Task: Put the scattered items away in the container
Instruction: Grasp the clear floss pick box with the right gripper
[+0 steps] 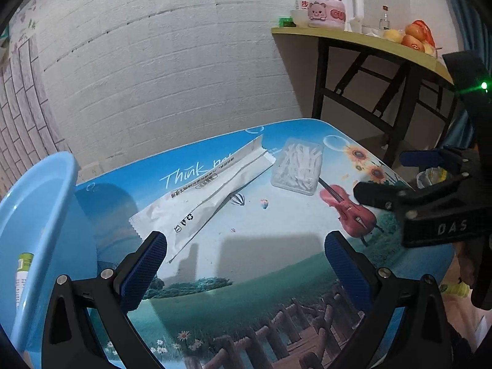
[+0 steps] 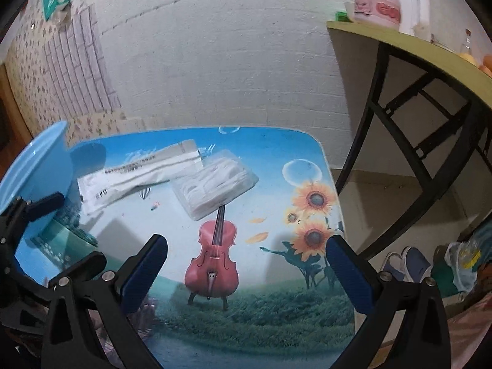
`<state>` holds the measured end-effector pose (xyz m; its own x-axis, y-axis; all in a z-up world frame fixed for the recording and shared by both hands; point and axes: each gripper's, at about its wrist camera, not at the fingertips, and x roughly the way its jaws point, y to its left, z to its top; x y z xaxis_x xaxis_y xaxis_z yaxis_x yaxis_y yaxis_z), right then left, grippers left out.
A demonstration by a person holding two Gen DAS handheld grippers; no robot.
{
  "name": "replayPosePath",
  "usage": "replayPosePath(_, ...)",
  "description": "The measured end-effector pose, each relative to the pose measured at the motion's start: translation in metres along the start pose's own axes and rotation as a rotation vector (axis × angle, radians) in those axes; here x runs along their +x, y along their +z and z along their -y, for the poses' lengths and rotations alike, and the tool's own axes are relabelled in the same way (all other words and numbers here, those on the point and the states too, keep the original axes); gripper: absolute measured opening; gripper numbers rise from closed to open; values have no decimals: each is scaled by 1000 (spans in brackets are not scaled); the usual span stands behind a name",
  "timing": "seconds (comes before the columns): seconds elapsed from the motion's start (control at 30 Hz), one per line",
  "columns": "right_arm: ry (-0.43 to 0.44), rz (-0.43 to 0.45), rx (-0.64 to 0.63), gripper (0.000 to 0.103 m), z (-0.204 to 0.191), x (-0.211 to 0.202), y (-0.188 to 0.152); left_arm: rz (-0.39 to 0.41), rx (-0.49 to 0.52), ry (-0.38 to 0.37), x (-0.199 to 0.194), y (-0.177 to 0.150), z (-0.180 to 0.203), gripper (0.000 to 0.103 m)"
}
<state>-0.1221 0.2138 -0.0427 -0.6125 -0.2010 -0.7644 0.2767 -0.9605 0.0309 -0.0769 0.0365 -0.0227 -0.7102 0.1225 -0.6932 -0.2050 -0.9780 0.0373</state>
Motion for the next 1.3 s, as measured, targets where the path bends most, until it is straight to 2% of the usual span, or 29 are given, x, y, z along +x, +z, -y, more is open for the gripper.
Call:
replayPosePath(0.23,-3,-15,-119,103,-14,30,26,-11,-6,10,9,3,-8,103)
replayPosePath(0.43,140,-61,-316,103,-13,57,54,-28,-17,10,16,7,-14,103)
replayPosePath(0.6,199,-94,-400,103,-11,72,64,-62,-107,10,30,13,-27,103)
replayPosePath(0.7,231,-98,-438,103,-15,75,62,-102,-173,36,43,16,-36,103)
replayPosePath(0.83,241,-99,-486,103,-23,79,59,-144,-240,41,57,23,-48,103)
replayPosePath(0.97,227,-102,-528,103,-30,85,58,-127,-201,69,62,34,-49,103)
replayPosePath(1.1,231,-118,-513,100,-25,95,59,-113,-194,71,62,41,-47,103)
replayPosePath(1.17,294,-133,-477,82,-20,95,62,-113,-165,88,64,44,-43,103)
replayPosePath(1.3,305,-151,-457,82,-15,92,63,-113,-72,101,68,55,-31,103)
